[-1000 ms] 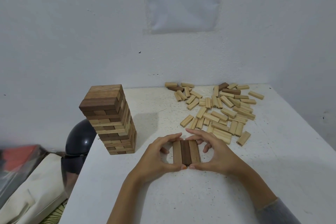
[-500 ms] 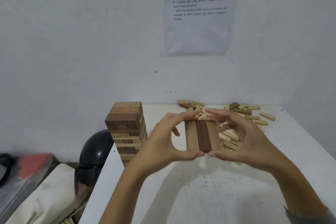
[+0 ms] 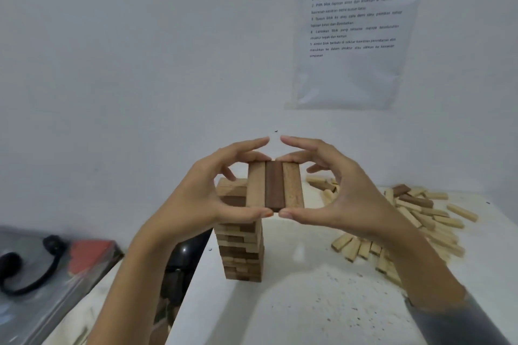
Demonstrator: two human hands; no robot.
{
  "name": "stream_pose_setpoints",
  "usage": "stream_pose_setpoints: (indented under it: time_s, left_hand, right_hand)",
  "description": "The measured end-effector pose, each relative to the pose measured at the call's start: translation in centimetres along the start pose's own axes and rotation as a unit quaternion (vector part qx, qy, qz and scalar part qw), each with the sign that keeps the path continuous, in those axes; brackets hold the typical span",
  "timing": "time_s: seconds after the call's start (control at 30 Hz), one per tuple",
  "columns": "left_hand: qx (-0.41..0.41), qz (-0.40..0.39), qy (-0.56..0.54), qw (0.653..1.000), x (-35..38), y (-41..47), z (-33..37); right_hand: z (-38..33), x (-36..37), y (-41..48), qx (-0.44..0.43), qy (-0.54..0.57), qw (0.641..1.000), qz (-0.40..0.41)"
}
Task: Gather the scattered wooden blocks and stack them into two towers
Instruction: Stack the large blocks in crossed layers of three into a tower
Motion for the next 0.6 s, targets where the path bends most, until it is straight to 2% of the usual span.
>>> stream_pose_setpoints:
  time_s: [0.33, 0.6]
  left_hand:
    - [-0.106, -0.015, 0.001, 0.994, -4.8, -1.3, -4.7]
    - [-0.135, -0.035, -0.014, 0.990, -5.1, -0.7, -6.6]
  right_hand:
    - [-0.7, 5.8, 3.6, 0.056, -0.001, 0.997, -0.044]
    - [-0.2, 6.9, 4.1, 0.089, -0.014, 0.995, -0.052]
Point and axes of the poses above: each hand's wrist, its own y-axis towards the middle knuckle, its own x-axis out of the palm, z = x × y, the point moved 4 cm from there along y, towards the middle knuckle, and after that the axes turned 14 degrees about -y, right-handed, at the moved point
